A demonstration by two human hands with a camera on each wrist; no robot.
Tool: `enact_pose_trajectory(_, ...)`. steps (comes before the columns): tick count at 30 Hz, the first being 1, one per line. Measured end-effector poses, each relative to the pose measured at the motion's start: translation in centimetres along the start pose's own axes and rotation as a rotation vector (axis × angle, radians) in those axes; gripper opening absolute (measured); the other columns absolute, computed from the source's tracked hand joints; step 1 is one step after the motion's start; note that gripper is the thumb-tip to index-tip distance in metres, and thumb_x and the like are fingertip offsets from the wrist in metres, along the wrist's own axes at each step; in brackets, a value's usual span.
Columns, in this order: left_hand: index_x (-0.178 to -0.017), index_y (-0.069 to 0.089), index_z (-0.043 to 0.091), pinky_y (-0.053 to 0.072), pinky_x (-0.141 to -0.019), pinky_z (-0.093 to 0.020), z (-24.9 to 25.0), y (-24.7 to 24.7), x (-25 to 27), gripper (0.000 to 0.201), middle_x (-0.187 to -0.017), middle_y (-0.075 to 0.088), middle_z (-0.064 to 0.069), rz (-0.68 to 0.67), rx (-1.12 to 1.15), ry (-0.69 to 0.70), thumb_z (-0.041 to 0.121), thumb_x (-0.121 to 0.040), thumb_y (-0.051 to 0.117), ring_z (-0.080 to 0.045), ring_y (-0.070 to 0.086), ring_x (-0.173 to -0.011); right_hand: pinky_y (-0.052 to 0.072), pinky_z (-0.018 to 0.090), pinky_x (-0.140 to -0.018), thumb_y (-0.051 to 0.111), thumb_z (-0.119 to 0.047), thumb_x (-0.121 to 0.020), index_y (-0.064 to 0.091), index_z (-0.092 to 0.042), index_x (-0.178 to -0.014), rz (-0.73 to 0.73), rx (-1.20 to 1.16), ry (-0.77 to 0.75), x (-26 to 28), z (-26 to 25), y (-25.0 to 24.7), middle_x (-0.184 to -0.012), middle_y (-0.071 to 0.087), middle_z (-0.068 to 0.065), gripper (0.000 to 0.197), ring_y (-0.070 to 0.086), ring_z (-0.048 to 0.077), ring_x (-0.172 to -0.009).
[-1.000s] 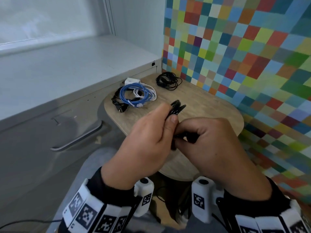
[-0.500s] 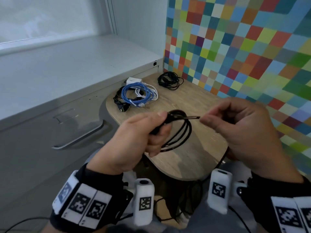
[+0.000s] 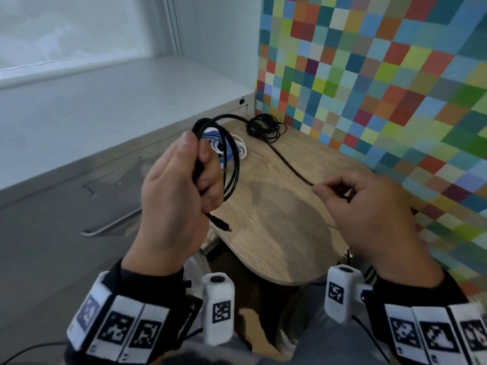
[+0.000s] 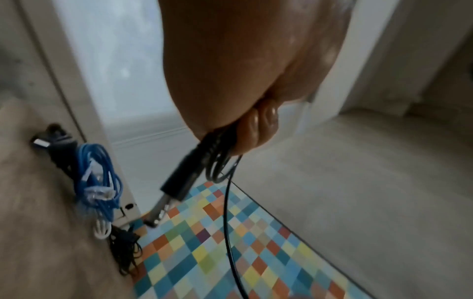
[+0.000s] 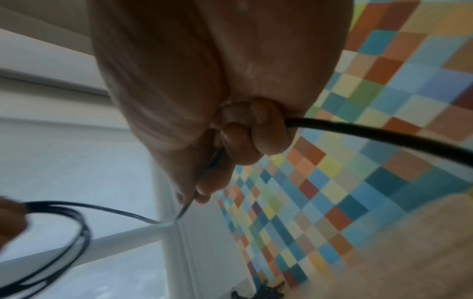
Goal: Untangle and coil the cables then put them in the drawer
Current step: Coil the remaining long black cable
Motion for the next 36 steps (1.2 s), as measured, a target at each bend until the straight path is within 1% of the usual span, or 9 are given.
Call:
enact_pose_trajectory(4,-0.077,0.05,0.02,0.039,-0.048,-0.025,-0.6,1.3,0.7,0.033,-0.061,0.047,0.005,-0.037,-0.409,0.114,0.035,-0.103,0.036,-0.025,0.043,-0.054,0.056,0.022,-0.068,0.073,-0.026,-0.091,0.077,-0.034,-0.09,-0.187,0.133,-0.117,1.2,-2.8,1.4,-0.078,0.07,-0.02,0.009,0.065,-0.004,-0.076)
enact_pose_trajectory(8,-0.077,0.053,0.034,0.055,-0.064,-0.049,-1.4,2.6,1.3,0.032,-0.074,0.064,0.002,-0.113,-0.728,0.217,0.041,-0.104,0.037,-0.027,0.065,-0.072,0.058,0.035,-0.073,0.068,-0.03,-0.093,0.079,-0.035,-0.099,-0.303,0.14,-0.258,2.2,-5.1,2.6,-0.09,0.073,-0.018,0.013,0.068,0.003,-0.082)
enact_pose_trajectory(12,-0.086,0.057,0.022,0.052,-0.066,-0.035,-2.1,3.4,1.8,0.031,-0.078,0.065,0.005,-0.208,-0.934,0.253,0.035,-0.107,0.039,-0.013,0.064,-0.074,0.056,0.04,-0.064,0.053,-0.04,-0.089,0.078,-0.034,-0.095,-0.34,0.046,-0.338,2.5,-6.0,2.4,-0.086,0.072,-0.017,0.026,0.067,0.007,-0.077)
enact_pose_trajectory(15,-0.081,0.045,0.026,0.039,-0.053,-0.023,-2.2,3.9,2.1,0.029,-0.071,0.058,0.004,-0.269,-0.994,0.242,0.03,-0.108,0.041,-0.01,0.055,-0.06,0.054,0.034,-0.062,0.058,-0.039,-0.087,0.078,-0.032,-0.088,-0.34,-0.05,-0.356,2.5,-6.1,1.9,-0.079,0.071,-0.016,0.021,0.066,0.006,-0.072)
enact_pose_trajectory(18,-0.078,0.044,0.023,0.034,-0.052,-0.026,-2.3,4.3,2.0,0.031,-0.06,0.051,0.004,-0.319,-1.036,0.17,0.031,-0.108,0.042,-0.01,0.05,-0.056,0.042,0.012,-0.054,0.079,-0.026,-0.084,0.082,-0.029,-0.079,-0.292,-0.133,-0.329,2.6,-5.9,1.7,-0.068,0.071,-0.018,0.007,0.061,-0.002,-0.06)
enact_pose_trajectory(24,-0.065,0.046,0.018,0.036,-0.054,-0.029,-2.2,4.6,1.6,0.043,-0.054,0.047,0.011,-0.418,-0.887,-0.067,0.027,-0.107,0.044,-0.006,0.041,-0.049,0.053,0.019,-0.056,0.087,-0.025,-0.077,0.082,-0.028,-0.075,-0.273,-0.214,-0.322,2.9,-6.4,0.9,-0.07,0.074,-0.02,0.006,0.07,-0.001,-0.064)
enact_pose_trajectory(28,-0.06,0.053,0.014,0.031,-0.051,-0.028,-2.6,3.7,1.8,0.046,-0.05,0.042,0.011,-0.528,-0.846,-0.186,0.028,-0.104,0.049,-0.008,0.035,-0.047,0.047,0.016,-0.049,0.092,-0.037,-0.065,0.074,-0.031,-0.068,-0.233,-0.238,-0.251,2.5,-5.6,-0.3,-0.065,0.071,-0.015,0.018,0.067,0.005,-0.058)
enact_pose_trajectory(32,-0.061,0.047,0.009,0.029,-0.048,-0.016,-2.3,2.5,2.1,0.038,-0.055,0.037,0.008,-0.587,-0.52,-0.379,0.027,-0.095,0.047,-0.007,0.03,-0.048,0.058,0.037,-0.06,0.086,-0.044,-0.06,0.074,-0.029,-0.076,-0.166,-0.343,-0.169,1.5,-3.9,-2.5,-0.073,0.074,-0.004,0.025,0.069,0.021,-0.066)
enact_pose_trajectory(36,-0.067,0.051,0.019,0.014,-0.044,-0.021,-1.7,2.0,2.2,0.033,-0.06,0.029,0.005,-0.559,-0.198,-0.421,0.038,-0.093,0.051,-0.008,0.019,-0.049,0.05,0.014,-0.056,0.08,-0.037,-0.071,0.077,-0.029,-0.071,-0.18,-0.395,-0.177,1.2,-3.1,-2.5,-0.071,0.074,-0.005,0.009,0.066,0.01,-0.062)
Point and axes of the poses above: each hand's wrist, its own x-axis away from the middle knuckle, its own y-axis out of the palm, z = x × y, the point moved 4 cm from there along -x, towards the middle knuckle
